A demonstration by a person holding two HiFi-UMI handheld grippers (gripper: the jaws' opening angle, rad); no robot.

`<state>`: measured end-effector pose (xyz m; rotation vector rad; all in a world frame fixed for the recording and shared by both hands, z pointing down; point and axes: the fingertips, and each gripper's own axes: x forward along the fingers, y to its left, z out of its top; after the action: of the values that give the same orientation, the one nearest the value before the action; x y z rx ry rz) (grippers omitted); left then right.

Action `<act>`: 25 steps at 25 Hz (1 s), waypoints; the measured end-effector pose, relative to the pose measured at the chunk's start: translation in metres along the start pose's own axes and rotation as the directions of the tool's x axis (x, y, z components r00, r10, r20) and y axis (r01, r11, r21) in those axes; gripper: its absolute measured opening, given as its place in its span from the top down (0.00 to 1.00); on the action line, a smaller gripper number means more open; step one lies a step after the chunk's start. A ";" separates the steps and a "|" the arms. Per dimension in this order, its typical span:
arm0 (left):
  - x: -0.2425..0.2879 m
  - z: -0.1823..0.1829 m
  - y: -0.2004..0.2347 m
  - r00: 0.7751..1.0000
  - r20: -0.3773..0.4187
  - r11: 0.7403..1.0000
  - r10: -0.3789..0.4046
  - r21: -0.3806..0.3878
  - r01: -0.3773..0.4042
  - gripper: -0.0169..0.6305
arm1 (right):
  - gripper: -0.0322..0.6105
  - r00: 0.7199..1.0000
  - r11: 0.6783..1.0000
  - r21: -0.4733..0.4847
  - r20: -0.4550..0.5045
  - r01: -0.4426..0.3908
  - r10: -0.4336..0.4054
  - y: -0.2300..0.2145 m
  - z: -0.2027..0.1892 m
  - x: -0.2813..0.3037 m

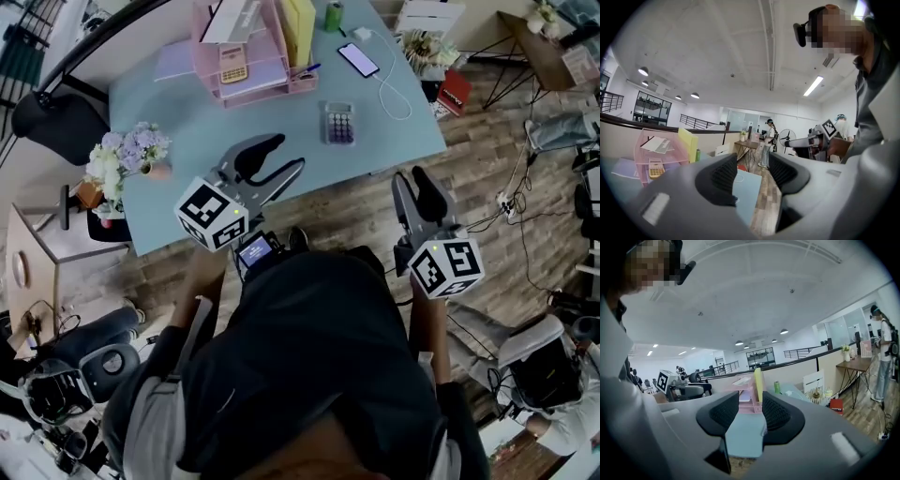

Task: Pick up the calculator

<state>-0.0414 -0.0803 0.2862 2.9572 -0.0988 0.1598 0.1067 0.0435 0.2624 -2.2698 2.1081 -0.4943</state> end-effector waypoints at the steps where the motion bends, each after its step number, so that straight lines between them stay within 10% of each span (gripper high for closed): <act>1: -0.003 0.000 0.003 1.000 0.004 1.000 -0.001 -0.003 0.001 0.57 | 0.73 1.000 1.000 -0.004 -0.004 0.001 -0.001 0.003 0.000 0.002; 25: 0.031 -0.006 0.043 0.979 -0.041 0.979 0.199 -0.044 -0.200 0.57 | 0.73 0.979 0.981 0.005 -0.057 -0.194 0.194 -0.048 0.016 0.092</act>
<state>-0.0142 -0.1233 0.3027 2.8900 -0.3894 0.2342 0.1612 -0.0444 0.2783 -2.0435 2.3253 -0.5570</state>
